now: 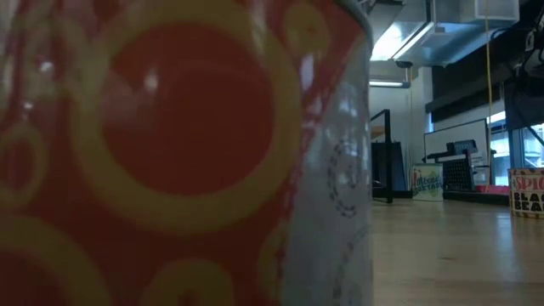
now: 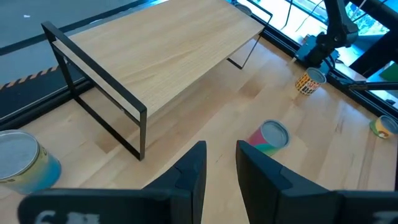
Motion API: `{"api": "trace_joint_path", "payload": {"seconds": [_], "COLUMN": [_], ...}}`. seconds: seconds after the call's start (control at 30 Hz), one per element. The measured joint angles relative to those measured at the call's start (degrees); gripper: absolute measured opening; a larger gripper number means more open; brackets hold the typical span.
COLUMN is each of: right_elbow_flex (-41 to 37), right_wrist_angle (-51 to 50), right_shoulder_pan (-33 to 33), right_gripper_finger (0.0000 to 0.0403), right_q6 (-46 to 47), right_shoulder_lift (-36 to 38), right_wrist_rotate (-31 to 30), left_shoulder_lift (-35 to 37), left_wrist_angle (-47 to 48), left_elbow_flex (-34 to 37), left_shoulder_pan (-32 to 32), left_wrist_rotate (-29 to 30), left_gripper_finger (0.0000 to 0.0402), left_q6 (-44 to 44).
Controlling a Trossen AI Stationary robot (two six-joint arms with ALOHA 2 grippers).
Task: Pick and place cans onto a shelf
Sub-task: Put the canned chicken soup on the shelf
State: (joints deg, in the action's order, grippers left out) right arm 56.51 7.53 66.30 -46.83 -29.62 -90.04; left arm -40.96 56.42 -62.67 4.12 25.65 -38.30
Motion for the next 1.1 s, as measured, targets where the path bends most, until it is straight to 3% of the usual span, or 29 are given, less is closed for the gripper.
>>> {"api": "trace_joint_path", "payload": {"seconds": [0.4, 1.1], "right_elbow_flex": [-0.1, -0.1], "right_wrist_angle": [-0.1, 4.1], "right_shoulder_pan": [-7.5, -39.1], "right_gripper_finger": [0.0017, 0.0017], "right_q6": [-1.9, -6.2], "right_shoulder_lift": [-2.7, 6.2], "right_wrist_rotate": [0.1, 0.0], "left_shoulder_lift": [0.1, 0.1], "left_wrist_angle": [0.1, 0.1], "left_elbow_flex": [0.0, 0.0], "left_shoulder_pan": [0.0, 0.0], "left_wrist_rotate": [0.0, -1.3], "left_gripper_finger": [0.0080, 0.0080], "left_q6": [1.4, 4.4]}}
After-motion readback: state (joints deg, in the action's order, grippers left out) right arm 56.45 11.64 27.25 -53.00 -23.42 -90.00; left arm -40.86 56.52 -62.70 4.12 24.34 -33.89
